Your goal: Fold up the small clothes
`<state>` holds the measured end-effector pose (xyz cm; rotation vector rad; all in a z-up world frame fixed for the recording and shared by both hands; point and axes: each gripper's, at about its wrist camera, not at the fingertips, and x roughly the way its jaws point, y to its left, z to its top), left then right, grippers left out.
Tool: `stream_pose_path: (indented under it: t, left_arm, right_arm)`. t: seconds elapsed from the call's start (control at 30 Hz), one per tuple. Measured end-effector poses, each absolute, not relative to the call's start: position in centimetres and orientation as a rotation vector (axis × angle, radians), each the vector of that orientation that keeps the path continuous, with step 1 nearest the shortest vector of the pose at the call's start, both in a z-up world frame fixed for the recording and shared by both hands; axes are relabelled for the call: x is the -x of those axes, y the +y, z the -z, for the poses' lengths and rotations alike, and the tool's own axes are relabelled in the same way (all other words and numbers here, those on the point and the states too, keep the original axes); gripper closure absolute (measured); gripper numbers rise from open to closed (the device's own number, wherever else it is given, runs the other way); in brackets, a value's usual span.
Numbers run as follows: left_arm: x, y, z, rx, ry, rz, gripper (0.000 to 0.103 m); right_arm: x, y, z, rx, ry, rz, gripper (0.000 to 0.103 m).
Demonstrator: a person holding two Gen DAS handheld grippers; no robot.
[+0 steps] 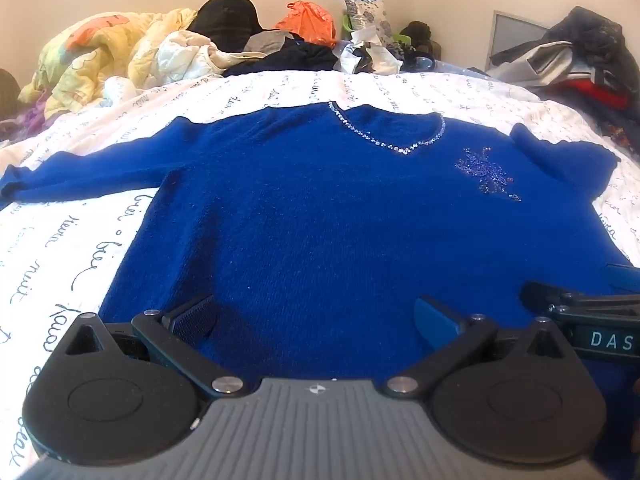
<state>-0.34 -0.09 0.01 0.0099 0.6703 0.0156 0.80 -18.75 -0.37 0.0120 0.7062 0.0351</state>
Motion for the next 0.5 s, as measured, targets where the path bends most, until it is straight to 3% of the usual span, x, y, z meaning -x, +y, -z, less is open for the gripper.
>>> stream_pose_path:
  t: [0.5]
  left_arm:
    - [-0.01, -0.08, -0.01, -0.003, 0.689, -0.016, 0.000]
  right_arm:
    - [-0.72, -18.75, 0.39, -0.009, 0.702, -0.034, 0.000]
